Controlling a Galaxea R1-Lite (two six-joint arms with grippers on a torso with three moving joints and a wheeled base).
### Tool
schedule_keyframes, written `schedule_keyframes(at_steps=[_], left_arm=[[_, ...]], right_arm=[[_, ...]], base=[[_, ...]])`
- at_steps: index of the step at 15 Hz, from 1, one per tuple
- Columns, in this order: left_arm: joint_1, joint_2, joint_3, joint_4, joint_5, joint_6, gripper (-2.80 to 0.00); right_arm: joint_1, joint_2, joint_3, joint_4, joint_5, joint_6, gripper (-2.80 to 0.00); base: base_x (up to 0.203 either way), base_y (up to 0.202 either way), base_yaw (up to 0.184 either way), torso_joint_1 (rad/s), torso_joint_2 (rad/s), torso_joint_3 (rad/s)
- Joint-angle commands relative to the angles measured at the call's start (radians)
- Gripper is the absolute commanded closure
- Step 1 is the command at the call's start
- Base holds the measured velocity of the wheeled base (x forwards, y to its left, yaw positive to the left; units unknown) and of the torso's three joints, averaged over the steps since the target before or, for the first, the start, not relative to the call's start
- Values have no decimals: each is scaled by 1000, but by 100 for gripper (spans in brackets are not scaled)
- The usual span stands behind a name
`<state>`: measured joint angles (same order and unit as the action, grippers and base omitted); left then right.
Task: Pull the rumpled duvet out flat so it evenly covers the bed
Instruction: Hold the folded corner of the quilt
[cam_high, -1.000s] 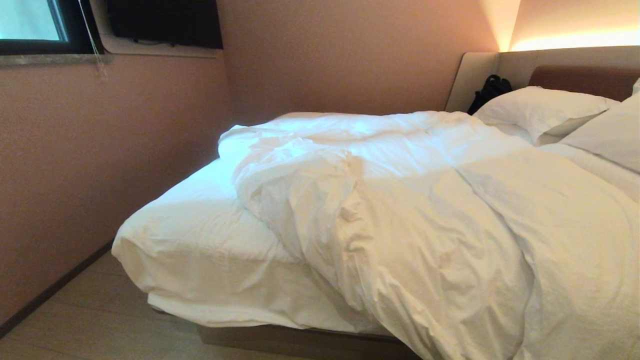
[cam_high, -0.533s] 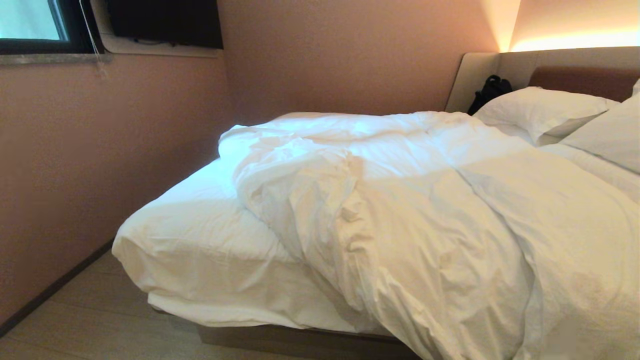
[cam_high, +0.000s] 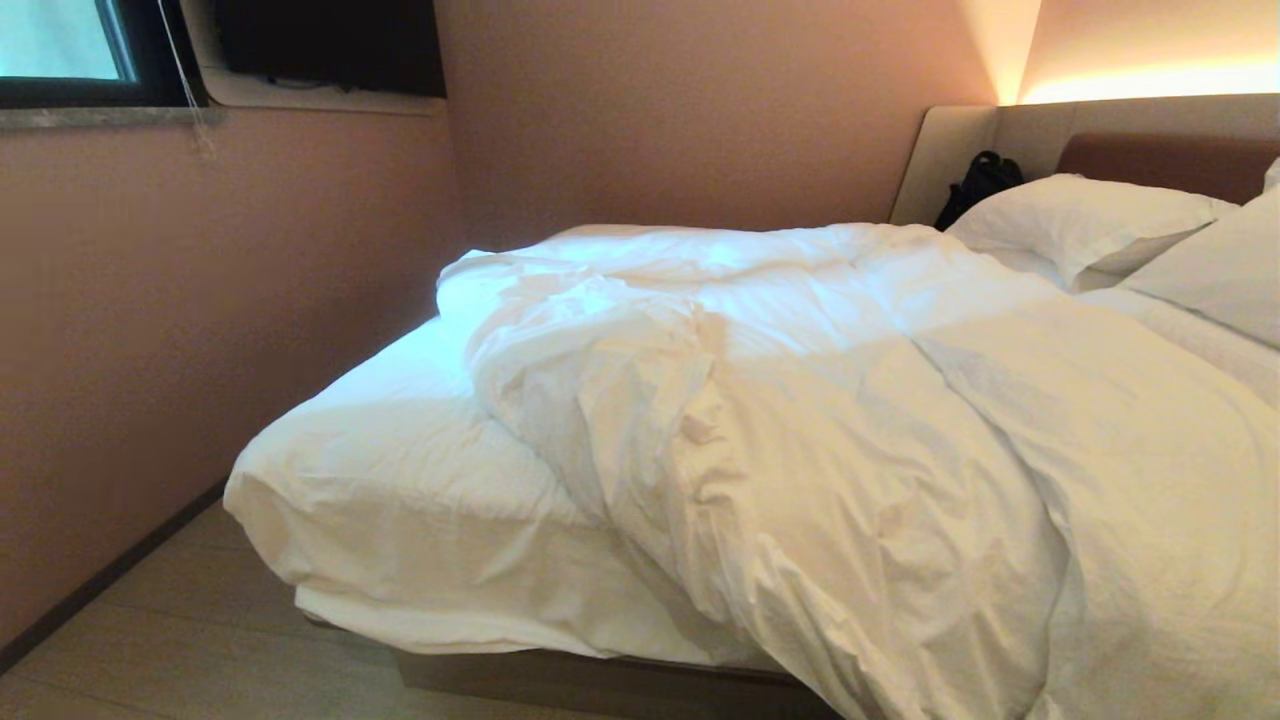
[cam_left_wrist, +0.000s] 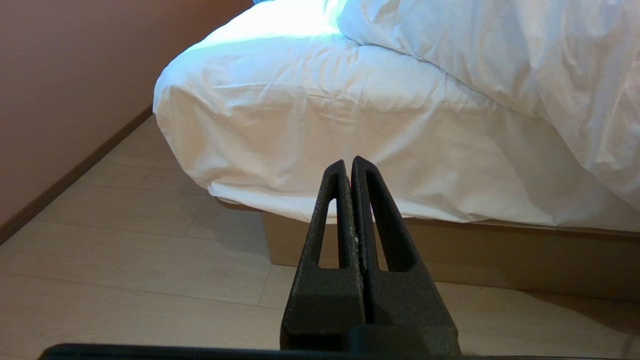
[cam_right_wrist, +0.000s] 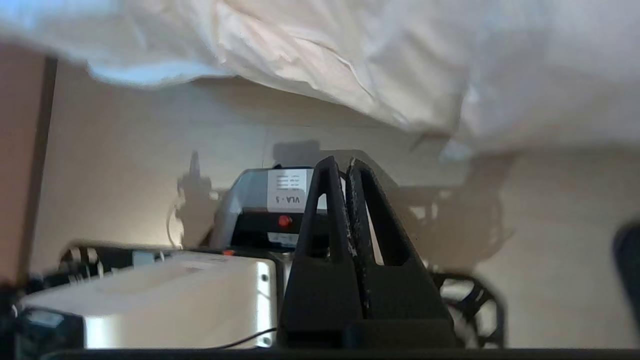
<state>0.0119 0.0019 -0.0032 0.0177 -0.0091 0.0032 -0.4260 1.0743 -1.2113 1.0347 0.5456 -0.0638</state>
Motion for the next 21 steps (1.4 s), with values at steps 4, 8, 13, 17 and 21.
schedule_keyframes(at_steps=[4, 8, 13, 17, 21], left_arm=[[0, 0, 0, -1, 0, 0, 0], [0, 0, 0, 1, 0, 0, 0], [0, 0, 0, 1, -1, 1, 0], [0, 0, 0, 1, 0, 1, 0], [0, 0, 0, 1, 0, 1, 0]], right_arm=[[7, -351, 133, 4, -120, 79, 0], [31, -598, 234, 6, -65, -55, 0], [302, -785, 278, 0, -67, -39, 0], [333, -800, 282, -68, -117, -1, 0], [437, -865, 318, -122, -171, 4, 0]], base=[[0, 0, 0, 0, 0, 0], [0, 0, 0, 0, 0, 0], [0, 0, 0, 0, 0, 0], [0, 0, 0, 0, 0, 0], [0, 0, 0, 0, 0, 0]])
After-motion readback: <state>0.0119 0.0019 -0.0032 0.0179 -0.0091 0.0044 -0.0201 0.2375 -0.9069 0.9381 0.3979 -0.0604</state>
